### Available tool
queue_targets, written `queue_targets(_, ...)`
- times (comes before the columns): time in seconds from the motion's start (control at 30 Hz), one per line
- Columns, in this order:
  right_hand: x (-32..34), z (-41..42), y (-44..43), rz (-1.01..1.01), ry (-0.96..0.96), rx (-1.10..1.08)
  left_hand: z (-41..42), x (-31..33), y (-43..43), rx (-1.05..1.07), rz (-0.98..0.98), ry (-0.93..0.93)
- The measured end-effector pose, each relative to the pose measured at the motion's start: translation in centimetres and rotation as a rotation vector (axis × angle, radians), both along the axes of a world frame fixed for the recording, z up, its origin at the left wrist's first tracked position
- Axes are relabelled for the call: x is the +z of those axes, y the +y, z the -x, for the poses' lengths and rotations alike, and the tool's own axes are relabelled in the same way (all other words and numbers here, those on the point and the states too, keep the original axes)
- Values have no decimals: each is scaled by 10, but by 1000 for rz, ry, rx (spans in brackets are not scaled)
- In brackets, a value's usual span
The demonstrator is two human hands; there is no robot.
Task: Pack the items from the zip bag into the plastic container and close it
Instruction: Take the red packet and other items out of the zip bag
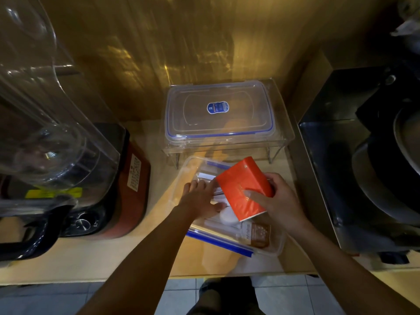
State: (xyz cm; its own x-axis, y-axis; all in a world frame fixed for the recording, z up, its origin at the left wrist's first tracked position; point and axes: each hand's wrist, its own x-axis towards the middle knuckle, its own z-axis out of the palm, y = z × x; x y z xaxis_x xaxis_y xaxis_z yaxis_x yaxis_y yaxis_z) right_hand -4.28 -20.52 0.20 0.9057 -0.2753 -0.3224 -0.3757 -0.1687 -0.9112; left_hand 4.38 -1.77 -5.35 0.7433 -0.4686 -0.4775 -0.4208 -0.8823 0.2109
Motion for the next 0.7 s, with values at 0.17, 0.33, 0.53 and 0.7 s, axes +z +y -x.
queue_targets(0.17, -7, 0, 3, -16, -11, 20, -4, -2, -6, 2, 34, -67)
queue_targets(0.33, -8, -1, 6, -4, -58, -31, -1, -1, -2, -165, 197, -78)
queue_targets(0.53, -2, -6, 17, 263, -120, 88, 3, 8, 2, -181, 212, -14)
queue_targets(0.7, 5, -29, 35, 489, -283, 253, 15, 15, 0, -359, 199, -53)
